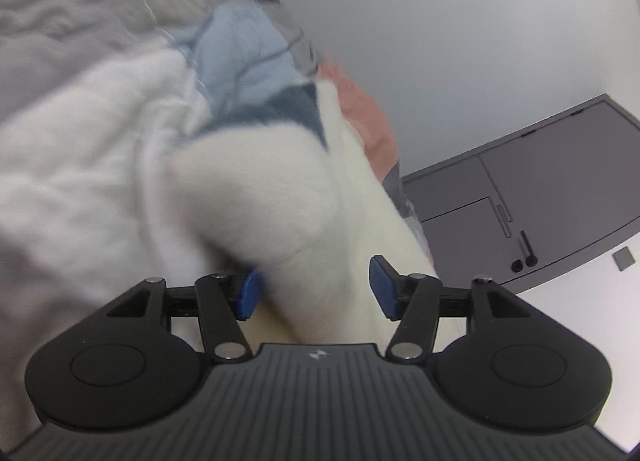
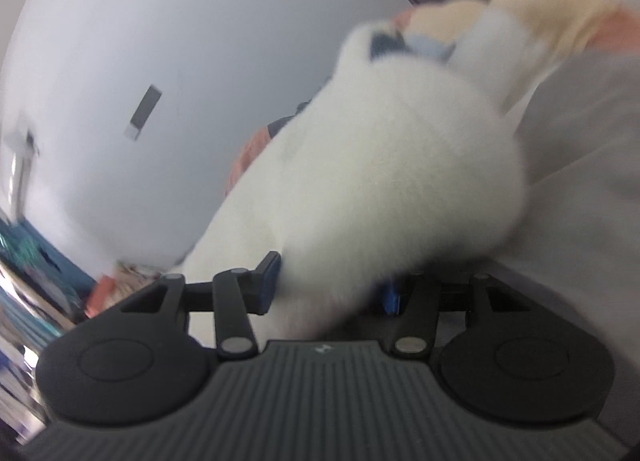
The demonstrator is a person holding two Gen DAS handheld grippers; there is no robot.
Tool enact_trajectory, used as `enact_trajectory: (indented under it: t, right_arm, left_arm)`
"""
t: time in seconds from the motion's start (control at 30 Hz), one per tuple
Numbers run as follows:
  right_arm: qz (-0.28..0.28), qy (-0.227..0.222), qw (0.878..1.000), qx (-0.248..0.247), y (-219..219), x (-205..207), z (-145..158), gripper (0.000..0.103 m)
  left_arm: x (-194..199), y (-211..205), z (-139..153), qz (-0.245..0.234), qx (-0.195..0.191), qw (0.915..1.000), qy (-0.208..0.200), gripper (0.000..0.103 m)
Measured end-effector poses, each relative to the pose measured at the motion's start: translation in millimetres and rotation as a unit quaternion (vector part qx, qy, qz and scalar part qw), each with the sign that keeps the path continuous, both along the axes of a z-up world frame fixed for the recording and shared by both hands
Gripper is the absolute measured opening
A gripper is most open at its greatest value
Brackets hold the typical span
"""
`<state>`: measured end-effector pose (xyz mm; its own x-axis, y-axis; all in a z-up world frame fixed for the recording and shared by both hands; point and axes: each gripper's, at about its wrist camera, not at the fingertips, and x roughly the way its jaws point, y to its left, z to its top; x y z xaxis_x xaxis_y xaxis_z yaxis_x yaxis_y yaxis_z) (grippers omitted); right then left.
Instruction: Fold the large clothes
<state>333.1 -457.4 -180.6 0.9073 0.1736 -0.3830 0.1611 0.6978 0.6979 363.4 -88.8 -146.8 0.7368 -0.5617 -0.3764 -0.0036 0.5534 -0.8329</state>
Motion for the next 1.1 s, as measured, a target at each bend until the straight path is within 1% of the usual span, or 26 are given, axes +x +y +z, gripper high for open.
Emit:
enact_trajectory:
  t: [0.07, 0.17, 0.2, 0.23, 0.27, 0.3, 0.33, 0.4, 0.47, 0.53, 0.57, 0.6, 0.7, 0.77, 0.8, 0.87, 0.9, 0.93, 1.03, 1.07, 1.1]
  right_arm:
    - [0.003, 0.005, 1.000, -0.028, 0.0, -20.3, 10.5, 0.053]
    - [0.002, 0.002, 0.998, -0.067, -3.8, -51.7, 29.8, 0.053]
    - [0.000, -0.006, 0.997, -0.083, -2.7, -61.2, 41.7, 0.053]
    - [-0.003, -0.012, 0.995, -0.095, -10.4, -83.6, 45.5, 0.053]
    - [-0.008, -0.023, 0.994, -0.105, -12.7, -99.0, 55.8, 0.053]
    - [-0.010, -0.038, 0.993, -0.111, -11.1, -103.3, 71.3, 0.053]
    - [-0.012, -0.052, 0.992, -0.118, -8.2, -108.5, 87.2, 0.053]
    - [-0.015, -0.076, 0.987, -0.144, 2.0, -118.4, 120.0, 0.053]
    - [-0.019, -0.098, 0.978, -0.182, 17.3, -128.9, 153.6, 0.053]
    - [-0.028, -0.105, 0.969, -0.221, 32.9, -139.3, 183.1, 0.053]
    - [-0.028, -0.114, 0.964, -0.240, 41.9, -149.0, 198.7, 0.053]
    - [-0.029, -0.120, 0.960, -0.250, 46.9, -157.6, 208.0, 0.053]
    - [-0.025, -0.132, 0.955, -0.265, 65.5, -182.3, 238.8, 0.053]
    - [-0.018, -0.141, 0.953, -0.269, 77.4, -199.9, 252.5, 0.053]
    - [-0.015, -0.145, 0.952, -0.270, 83.6, -209.4, 257.3, 0.053]
    - [-0.010, -0.152, 0.949, -0.276, 94.0, -224.4, 260.8, 0.053]
    - [-0.010, -0.152, 0.948, -0.281, 97.4, -227.3, 260.2, 0.053]
    - [-0.012, -0.152, 0.946, -0.286, 101.6, -234.0, 259.6, 0.053]
    - [-0.008, -0.157, 0.944, -0.291, 111.3, -254.5, 255.9, 0.053]
    - [-0.008, -0.157, 0.943, -0.292, 113.9, -261.9, 254.0, 0.053]
    - [-0.004, -0.157, 0.943, -0.292, 116.2, -267.7, 251.8, 0.053]
  left_arm:
    - [-22.6, 12.2, 12.8, 0.013, 0.045, 0.9988, -0.011, 0.061]
    - [-46.5, 22.2, 36.5, 0.001, 0.079, 0.9966, -0.026, 0.061]
    - [-54.1, 22.9, 48.6, -0.004, 0.096, 0.9947, -0.036, 0.061]
    - [-62.6, 21.8, 63.0, -0.009, 0.119, 0.9916, -0.051, 0.061]
    - [-71.8, 20.0, 76.4, -0.014, 0.139, 0.9881, -0.065, 0.061]
    - [-81.4, 17.7, 93.4, -0.019, 0.158, 0.9838, -0.083, 0.061]
    - [-83.4, 14.1, 106.3, -0.024, 0.168, 0.9809, -0.096, 0.061]
    - [-104.2, 8.4, 138.7, -0.032, 0.190, 0.9733, -0.125, 0.061]
    - [-122.3, 1.1, 164.7, -0.038, 0.211, 0.9655, -0.148, 0.061]
    - [-146.6, -4.2, 191.3, -0.047, 0.233, 0.9562, -0.171, 0.062]
    - [-159.1, -7.0, 203.6, -0.052, 0.251, 0.9501, -0.178, 0.062]
    - [-173.6, -9.3, 217.0, -0.059, 0.266, 0.9432, -0.190, 0.062]
    - [-215.6, -12.2, 246.4, -0.075, 0.284, 0.9278, -0.230, 0.062]
    - [-243.0, -15.4, 260.5, -0.079, 0.303, 0.9154, -0.253, 0.062]
    - [-256.0, -17.7, 266.6, -0.082, 0.318, 0.9076, -0.262, 0.062]
    - [-280.0, -22.3, 274.7, -0.085, 0.342, 0.8943, -0.276, 0.062]
    - [-292.3, -23.7, 276.7, -0.083, 0.348, 0.8903, -0.282, 0.062]
    - [-302.1, -25.3, 276.0, -0.080, 0.349, 0.8892, -0.286, 0.062]
    - [-333.7, -31.4, 268.7, -0.078, 0.363, 0.8786, -0.300, 0.062]
    - [-343.1, -32.3, 265.7, -0.076, 0.366, 0.8768, -0.303, 0.062]
    - [-349.6, -32.0, 262.4, -0.077, 0.363, 0.8772, -0.305, 0.062]
